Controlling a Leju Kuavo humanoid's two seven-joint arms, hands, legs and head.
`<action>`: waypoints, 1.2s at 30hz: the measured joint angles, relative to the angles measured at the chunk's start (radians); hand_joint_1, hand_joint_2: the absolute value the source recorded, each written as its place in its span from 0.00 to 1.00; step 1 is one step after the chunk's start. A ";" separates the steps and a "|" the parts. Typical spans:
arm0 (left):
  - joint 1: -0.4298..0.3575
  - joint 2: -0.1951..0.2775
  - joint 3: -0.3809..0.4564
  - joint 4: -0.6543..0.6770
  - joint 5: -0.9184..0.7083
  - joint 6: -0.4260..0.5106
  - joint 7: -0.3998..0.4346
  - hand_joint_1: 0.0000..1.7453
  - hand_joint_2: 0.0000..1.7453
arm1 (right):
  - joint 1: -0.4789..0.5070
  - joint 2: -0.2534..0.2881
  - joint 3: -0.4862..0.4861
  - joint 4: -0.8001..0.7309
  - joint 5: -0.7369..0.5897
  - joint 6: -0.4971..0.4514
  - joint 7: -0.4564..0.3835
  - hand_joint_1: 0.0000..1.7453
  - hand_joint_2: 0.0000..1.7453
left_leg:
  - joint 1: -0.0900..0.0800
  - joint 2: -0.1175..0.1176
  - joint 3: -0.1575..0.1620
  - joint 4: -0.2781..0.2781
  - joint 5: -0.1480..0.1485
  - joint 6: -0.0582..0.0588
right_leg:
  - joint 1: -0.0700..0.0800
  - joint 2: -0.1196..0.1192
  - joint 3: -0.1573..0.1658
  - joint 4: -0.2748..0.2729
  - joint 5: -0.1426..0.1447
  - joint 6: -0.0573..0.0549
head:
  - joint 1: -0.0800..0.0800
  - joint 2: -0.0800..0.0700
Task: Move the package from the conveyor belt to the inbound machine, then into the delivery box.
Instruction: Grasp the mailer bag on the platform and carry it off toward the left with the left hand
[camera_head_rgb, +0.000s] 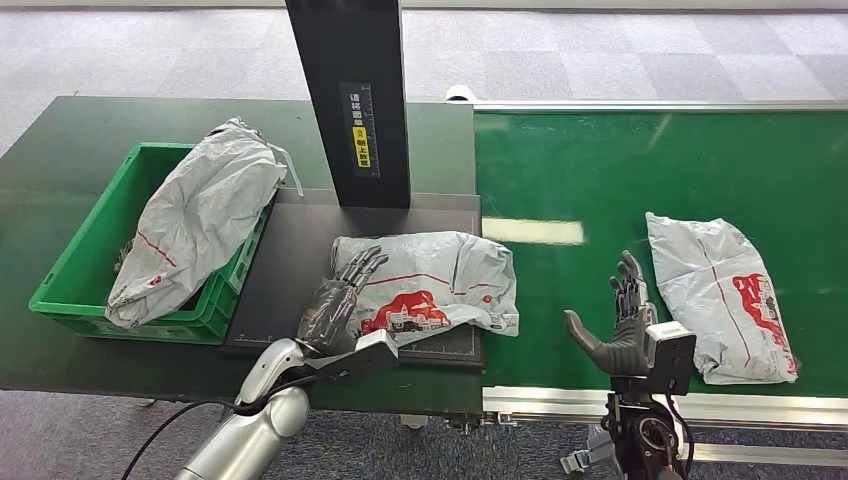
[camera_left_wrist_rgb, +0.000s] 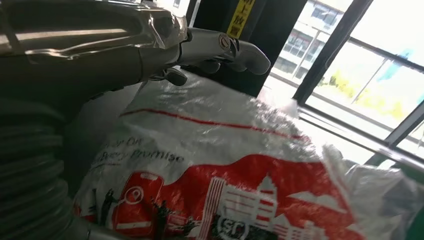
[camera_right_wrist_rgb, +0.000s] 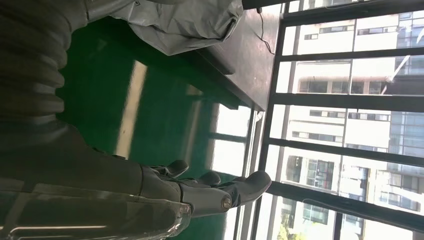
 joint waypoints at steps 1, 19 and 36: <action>-0.009 0.000 0.001 0.021 -0.014 -0.020 0.019 0.00 1.00 | 0.001 0.002 -0.002 -0.001 0.008 0.003 0.000 0.00 1.00 | 0.000 0.000 0.000 0.000 0.000 0.000 | 0.000 0.000 0.000 0.000 0.000 0.000 | 0.000 0.000; -0.057 -0.006 0.044 0.124 -0.098 -0.053 0.056 1.00 1.00 | -0.024 0.023 -0.010 0.003 0.058 0.034 0.011 0.00 1.00 | 0.000 0.000 0.000 0.000 0.000 0.000 | 0.000 0.000 0.001 0.000 0.000 0.000 | 0.000 0.000; -0.044 -0.009 0.058 0.094 -0.108 0.050 -0.003 1.00 1.00 | -0.027 0.025 -0.012 0.005 0.042 0.050 0.009 0.00 1.00 | 0.000 0.000 0.000 0.000 0.000 0.000 | 0.000 0.000 0.000 0.000 0.000 0.000 | 0.000 0.000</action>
